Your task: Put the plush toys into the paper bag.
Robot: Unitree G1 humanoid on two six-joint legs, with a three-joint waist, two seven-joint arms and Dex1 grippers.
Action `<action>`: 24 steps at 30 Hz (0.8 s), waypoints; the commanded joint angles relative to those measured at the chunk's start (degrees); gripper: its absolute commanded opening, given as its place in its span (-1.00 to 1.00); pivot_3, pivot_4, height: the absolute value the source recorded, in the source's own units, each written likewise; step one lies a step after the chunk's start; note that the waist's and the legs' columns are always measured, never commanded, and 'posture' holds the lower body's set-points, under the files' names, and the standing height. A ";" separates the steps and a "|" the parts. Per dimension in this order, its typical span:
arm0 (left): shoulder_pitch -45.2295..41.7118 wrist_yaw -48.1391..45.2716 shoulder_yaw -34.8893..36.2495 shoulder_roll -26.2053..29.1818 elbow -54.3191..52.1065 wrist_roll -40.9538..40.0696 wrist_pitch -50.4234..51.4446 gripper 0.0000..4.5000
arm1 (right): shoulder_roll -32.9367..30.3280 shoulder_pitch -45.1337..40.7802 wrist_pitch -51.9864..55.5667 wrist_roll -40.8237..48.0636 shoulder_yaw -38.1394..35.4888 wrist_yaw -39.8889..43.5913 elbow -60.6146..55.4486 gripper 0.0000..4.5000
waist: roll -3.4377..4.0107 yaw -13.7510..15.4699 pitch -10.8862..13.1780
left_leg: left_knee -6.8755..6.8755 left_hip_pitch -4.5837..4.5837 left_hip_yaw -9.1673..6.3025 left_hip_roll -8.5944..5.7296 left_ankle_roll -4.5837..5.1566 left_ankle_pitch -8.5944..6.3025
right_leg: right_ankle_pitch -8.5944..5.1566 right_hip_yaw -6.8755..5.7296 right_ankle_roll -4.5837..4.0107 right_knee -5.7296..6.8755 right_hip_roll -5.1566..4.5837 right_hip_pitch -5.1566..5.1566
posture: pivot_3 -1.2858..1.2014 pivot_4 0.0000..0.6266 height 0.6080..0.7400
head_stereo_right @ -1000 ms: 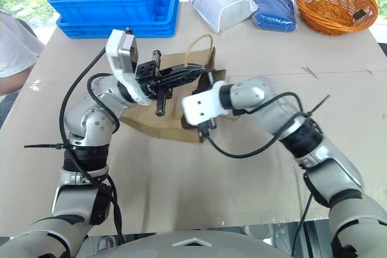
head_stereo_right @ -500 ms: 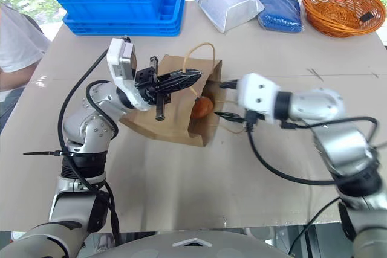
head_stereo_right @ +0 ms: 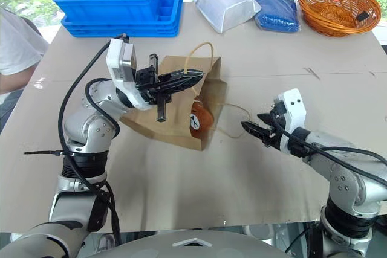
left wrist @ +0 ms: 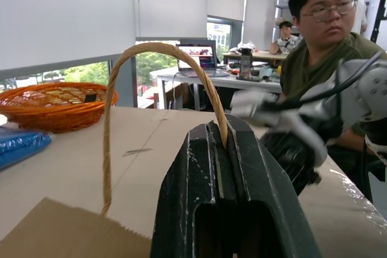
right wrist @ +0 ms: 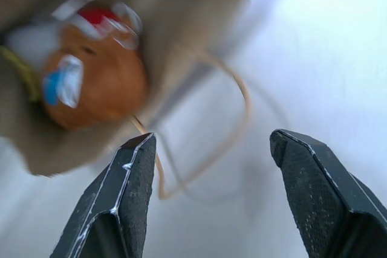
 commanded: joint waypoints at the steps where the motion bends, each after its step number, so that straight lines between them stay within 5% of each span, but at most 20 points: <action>1: -1.23 1.44 -0.16 0.24 -4.85 -1.25 0.95 -1.00 | 0.32 -1.87 -0.51 1.30 0.69 -0.90 0.29 -0.07 | 0.01 -0.04 0.00 | 0.00 0.00 0.01 0.00 0.00 0.00 | 0.00 0.02 0.00 0.00 0.00 0.00 | 0.03 -0.52 1.00; 5: -1.49 1.48 -0.37 0.16 -4.78 -0.87 0.95 -1.00 | 2.61 -4.42 1.75 4.13 0.37 -0.41 1.57 -0.91 | 0.01 -0.16 0.00 | -0.01 0.06 0.00 0.02 -0.01 0.00 | 0.00 0.01 -0.01 0.05 0.05 0.00 | 0.03 -0.52 1.00; 6: -1.51 1.46 -0.40 0.18 -4.74 -0.86 0.88 -1.00 | 2.86 -4.69 2.08 4.60 0.12 -0.43 1.54 -0.96 | 0.01 -0.13 0.00 | -0.01 0.06 -0.02 0.03 -0.01 0.00 | 0.00 0.00 -0.01 0.05 0.06 0.00 | 0.03 -0.52 1.00; 11: -2.80 0.21 1.53 1.34 -2.69 -3.41 2.69 -1.00 | 7.32 -9.71 5.95 15.32 -12.61 1.37 -1.65 -0.96 | 0.02 -0.10 0.01 | -0.01 0.03 -0.01 0.03 0.00 0.00 | 0.00 0.02 0.00 0.03 0.06 0.00 | 0.03 -0.52 1.00; 14: -4.30 -2.31 2.38 3.30 1.25 -2.41 1.50 -1.00 | 8.56 -13.99 5.99 28.58 -20.37 -2.40 -0.55 -0.96 | 0.02 -0.11 0.01 | -0.01 0.04 -0.03 0.03 0.02 -0.01 | 0.00 -0.02 0.00 0.04 0.06 0.00 | 0.03 -0.52 1.00; 15: -5.48 -3.51 3.05 4.20 3.68 -2.30 1.20 -1.00 | 7.05 -15.49 1.56 39.14 -20.47 -9.34 1.65 -0.96 | 0.03 -0.12 0.01 | -0.02 0.04 -0.04 0.03 0.02 -0.01 | -0.01 -0.03 0.00 0.03 0.07 0.01 | 0.03 -0.52 1.00; 19: -8.82 -8.04 3.99 6.61 10.78 -1.69 -0.21 -1.00 | -5.12 -18.79 -21.06 72.37 -10.86 -38.25 8.06 -0.96 | 0.17 -0.47 0.13 | -0.05 0.05 0.05 0.04 0.02 -0.01 | -0.01 0.02 -0.01 0.05 0.03 -0.03 | 0.03 -0.52 1.00; 24: -10.98 -10.80 3.83 6.53 16.26 0.19 -2.96 -1.00 | -11.85 -23.26 -37.29 80.25 -1.02 -48.73 6.37 -0.96 | 0.15 -0.57 0.12 | -0.12 0.03 0.12 0.05 0.03 -0.01 | -0.02 0.03 0.00 -0.07 0.13 -0.03 | 0.03 -0.52 1.00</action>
